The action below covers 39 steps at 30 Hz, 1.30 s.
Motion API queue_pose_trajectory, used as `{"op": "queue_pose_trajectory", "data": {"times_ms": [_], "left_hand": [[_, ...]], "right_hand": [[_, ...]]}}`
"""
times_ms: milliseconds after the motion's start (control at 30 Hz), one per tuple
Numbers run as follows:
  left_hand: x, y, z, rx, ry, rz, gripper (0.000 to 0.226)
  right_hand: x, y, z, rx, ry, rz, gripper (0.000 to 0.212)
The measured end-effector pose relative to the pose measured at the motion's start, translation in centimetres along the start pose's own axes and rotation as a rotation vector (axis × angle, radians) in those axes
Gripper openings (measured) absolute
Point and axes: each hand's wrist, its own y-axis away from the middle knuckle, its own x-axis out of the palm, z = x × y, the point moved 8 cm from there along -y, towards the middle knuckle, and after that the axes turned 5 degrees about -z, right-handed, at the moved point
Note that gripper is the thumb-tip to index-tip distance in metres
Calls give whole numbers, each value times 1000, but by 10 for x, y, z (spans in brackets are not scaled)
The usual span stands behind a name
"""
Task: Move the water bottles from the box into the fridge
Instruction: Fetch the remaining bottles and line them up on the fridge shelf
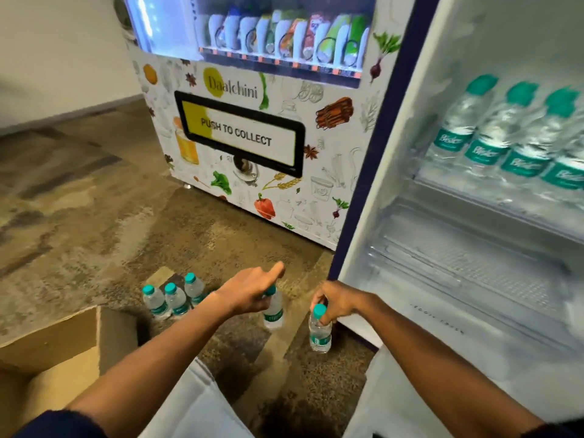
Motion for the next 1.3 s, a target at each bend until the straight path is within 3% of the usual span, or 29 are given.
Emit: {"op": "queue_pose_trajectory", "data": {"times_ms": [200, 567, 667, 800, 1000, 1300], "left_hand": [[-55, -55, -73, 215, -52, -26, 69], [-173, -123, -198, 563, 107, -27, 56], [-215, -135, -223, 630, 133, -96, 49], [-269, -150, -244, 643, 149, -163, 42], [-358, -172, -266, 639, 107, -316, 35], [-455, -209, -290, 628, 30, -718, 36]], "right_hand": [[-81, 58, -10, -5, -133, -42, 30], [-224, 182, -22, 0, -253, -265, 19], [-260, 216, -19, -6, -238, -328, 25], [-310, 267, -14, -47, -239, -428, 19], [-391, 340, 2, -96, -207, -718, 19], [-480, 399, 4, -106, -66, -1077, 26]]}}
